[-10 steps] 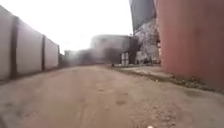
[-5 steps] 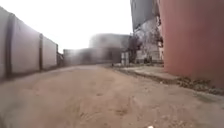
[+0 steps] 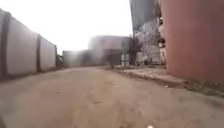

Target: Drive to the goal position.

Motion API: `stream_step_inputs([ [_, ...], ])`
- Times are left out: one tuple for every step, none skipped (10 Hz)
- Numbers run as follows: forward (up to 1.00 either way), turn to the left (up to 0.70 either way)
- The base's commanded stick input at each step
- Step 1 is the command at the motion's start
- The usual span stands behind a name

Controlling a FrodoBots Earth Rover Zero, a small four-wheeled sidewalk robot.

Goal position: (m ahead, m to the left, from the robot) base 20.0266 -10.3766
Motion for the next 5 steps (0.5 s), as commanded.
stream_step_inputs([
  [0.50, 0.01],
  [0.50, 0.01],
  [0.50, 0.01],
  [0.50, 0.01],
  [0.50, 0.01],
])
